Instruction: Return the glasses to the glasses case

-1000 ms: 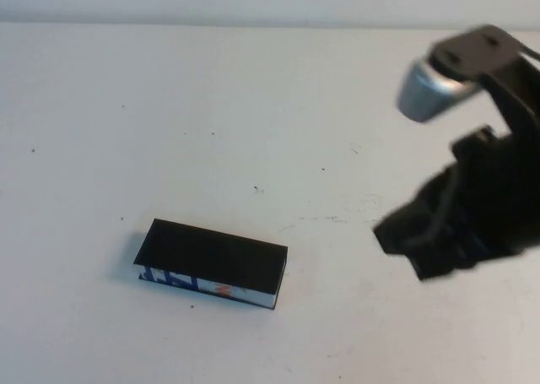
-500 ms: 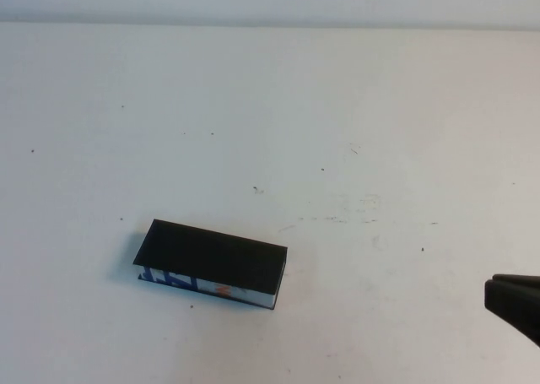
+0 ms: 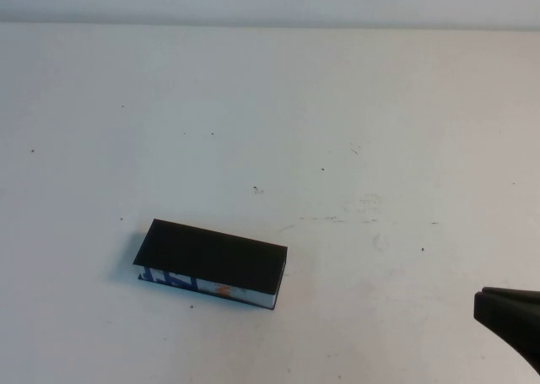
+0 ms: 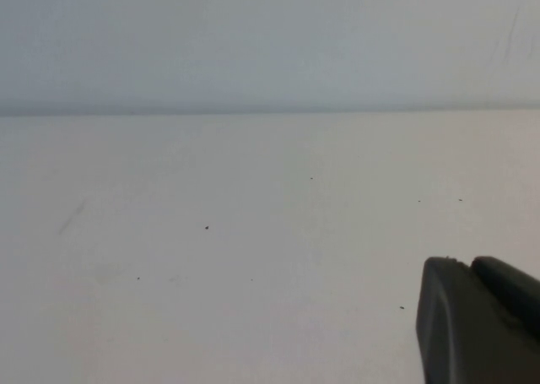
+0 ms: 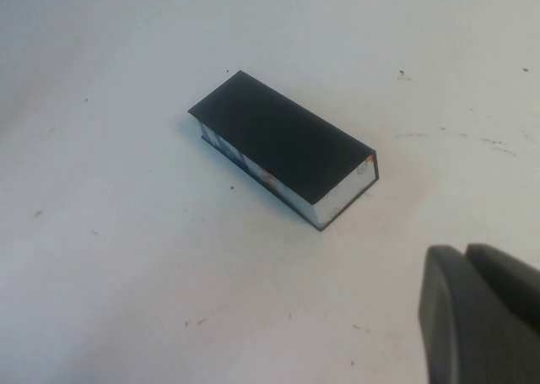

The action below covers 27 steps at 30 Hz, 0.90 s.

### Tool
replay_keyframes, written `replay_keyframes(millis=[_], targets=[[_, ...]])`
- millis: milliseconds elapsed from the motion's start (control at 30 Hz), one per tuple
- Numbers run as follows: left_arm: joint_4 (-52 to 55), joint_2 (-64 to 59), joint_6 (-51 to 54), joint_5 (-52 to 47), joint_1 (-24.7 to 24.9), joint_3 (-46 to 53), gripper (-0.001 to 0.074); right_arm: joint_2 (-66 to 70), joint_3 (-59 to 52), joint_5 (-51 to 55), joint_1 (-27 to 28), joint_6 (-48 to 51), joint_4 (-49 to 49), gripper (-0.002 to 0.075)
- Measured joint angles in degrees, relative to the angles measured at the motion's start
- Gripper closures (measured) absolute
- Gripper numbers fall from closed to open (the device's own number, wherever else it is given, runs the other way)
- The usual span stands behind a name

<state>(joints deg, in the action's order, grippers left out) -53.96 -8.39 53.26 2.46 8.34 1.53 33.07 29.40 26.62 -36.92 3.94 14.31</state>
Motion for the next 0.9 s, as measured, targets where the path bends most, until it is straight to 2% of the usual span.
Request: replay_keyframes(millis=[333, 500, 600, 767, 900], targets=[[0.0, 0.0, 0.0, 0.0, 0.0, 0.0, 0.0738, 0.0, -0.04, -0.8, 0.0, -0.02, -1.31, 0.0737], [0.0, 0.0, 0.0, 0.0, 0.0, 0.0, 0.0738, -1.62, -3.67, -8.46, 0.91, -0.02, -4.51, 0.0737], [0.0, 0.0, 0.0, 0.0, 0.0, 0.0, 0.0738, -4.53, -9.13, -15.06, 5.6, -0.02, -5.16, 0.0737], [0.0, 0.0, 0.0, 0.0, 0.0, 0.0, 0.0738, -11.78, -20.73, -27.35, 19.81, 0.08, -5.39, 0.0737], [0.0, 0.0, 0.0, 0.0, 0.0, 0.0, 0.0738, -19.61, -27.07, -30.23, 28.65, 0.08, -5.39, 0.0737]])
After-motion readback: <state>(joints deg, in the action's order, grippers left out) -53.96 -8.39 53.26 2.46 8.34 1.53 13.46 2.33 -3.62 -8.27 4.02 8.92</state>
